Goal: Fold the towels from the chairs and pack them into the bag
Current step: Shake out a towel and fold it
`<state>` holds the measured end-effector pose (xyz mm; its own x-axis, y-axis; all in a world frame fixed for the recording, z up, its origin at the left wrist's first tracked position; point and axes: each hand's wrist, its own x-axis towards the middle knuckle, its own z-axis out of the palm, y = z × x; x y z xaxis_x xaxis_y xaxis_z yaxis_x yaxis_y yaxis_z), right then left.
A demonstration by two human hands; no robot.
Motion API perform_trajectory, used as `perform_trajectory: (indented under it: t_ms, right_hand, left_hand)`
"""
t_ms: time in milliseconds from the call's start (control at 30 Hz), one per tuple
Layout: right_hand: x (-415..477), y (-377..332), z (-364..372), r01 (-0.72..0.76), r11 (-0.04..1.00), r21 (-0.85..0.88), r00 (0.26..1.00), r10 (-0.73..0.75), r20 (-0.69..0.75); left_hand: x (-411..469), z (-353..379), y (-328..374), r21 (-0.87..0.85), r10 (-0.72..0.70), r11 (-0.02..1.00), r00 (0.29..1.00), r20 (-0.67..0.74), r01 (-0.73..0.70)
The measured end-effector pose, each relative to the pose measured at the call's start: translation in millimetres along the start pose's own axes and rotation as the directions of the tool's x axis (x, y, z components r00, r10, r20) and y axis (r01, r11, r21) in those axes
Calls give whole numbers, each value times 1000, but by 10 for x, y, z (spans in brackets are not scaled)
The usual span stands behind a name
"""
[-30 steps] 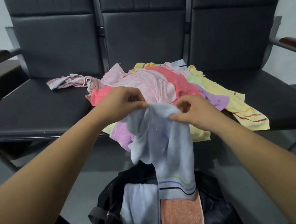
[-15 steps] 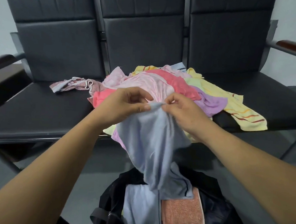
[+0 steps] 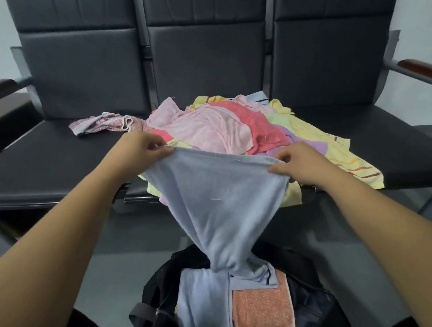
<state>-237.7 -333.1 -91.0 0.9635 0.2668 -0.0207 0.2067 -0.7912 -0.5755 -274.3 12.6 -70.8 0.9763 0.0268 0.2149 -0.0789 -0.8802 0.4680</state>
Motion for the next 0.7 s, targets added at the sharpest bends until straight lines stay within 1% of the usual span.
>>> perform_trajectory:
  t_ms: [67, 133, 167, 200, 233, 267, 300, 333, 367, 400, 433, 467, 500, 533, 567, 633, 667, 700]
  right_hand:
    - [12, 56, -1, -20, 991, 135, 994, 35, -108]
    - [48, 84, 22, 1, 971, 237, 975, 52, -217]
    - [68, 88, 36, 16, 959, 282, 962, 62, -264]
    - [81, 82, 44, 25, 947, 320, 949, 78, -304]
    - [89, 59, 49, 26, 932, 361, 937, 103, -333]
    - [92, 34, 47, 16, 904, 427, 925, 149, -349]
    - [95, 3, 44, -1, 844, 536, 919, 212, -332]
    - [98, -35, 44, -22, 733, 680, 924, 274, -265]
    - [105, -72, 44, -39, 576, 816, 936, 308, -172]
    - [112, -110, 48, -43, 412, 910, 948, 304, -93]
    - [119, -143, 50, -41, 293, 955, 959, 278, -45]
    - [117, -180, 52, -38, 234, 972, 969, 246, -22]
    - [107, -222, 61, -31, 226, 974, 976, 217, -19]
    - [87, -264, 68, -15, 268, 963, 980, 196, -40]
    - [66, -308, 74, 10, 373, 928, 978, 191, -87]
    - [14, -393, 86, 68, 619, 782, 964, 161, -211]
    - [-5, -432, 96, 96, 694, 713, 962, 119, -245]
    - [-33, -476, 108, 110, 739, 665, 967, 76, -244]
  left_hand:
    - [5, 27, -45, 62, -39, 997, 999, 4, 39]
    - [8, 42, -60, 56, -48, 997, 999, 19, 47]
    - [16, 52, -53, -7, -54, 999, 998, 26, 54]
    - [23, 63, -41, -136, -66, 988, 997, 32, 70]
    - [6, 68, 5, -315, -84, 944, 995, 48, 95]
    - [-16, 69, 51, -496, -94, 861, 993, 71, 117]
    - [-34, 75, 96, -652, -91, 746, 990, 104, 137]
    - [-42, 83, 143, -766, -70, 625, 987, 142, 154]
    - [-52, 87, 205, -836, -27, 523, 983, 181, 168]
    - [-67, 88, 265, -870, 26, 459, 976, 216, 181]
    - [-88, 91, 324, -884, 71, 424, 965, 251, 199]
    - [-106, 95, 370, -888, 110, 407, 954, 280, 214]
    - [-116, 109, 380, -891, 145, 398, 944, 297, 219]
    - [-123, 126, 380, -888, 175, 409, 937, 303, 210]
    - [-132, 144, 390, -871, 193, 455, 935, 298, 184]
    - [-151, 171, 439, -791, 190, 604, 948, 255, 92]
    - [-156, 188, 478, -742, 179, 669, 959, 222, 47]
    - [-162, 204, 515, -704, 172, 710, 966, 195, 16]
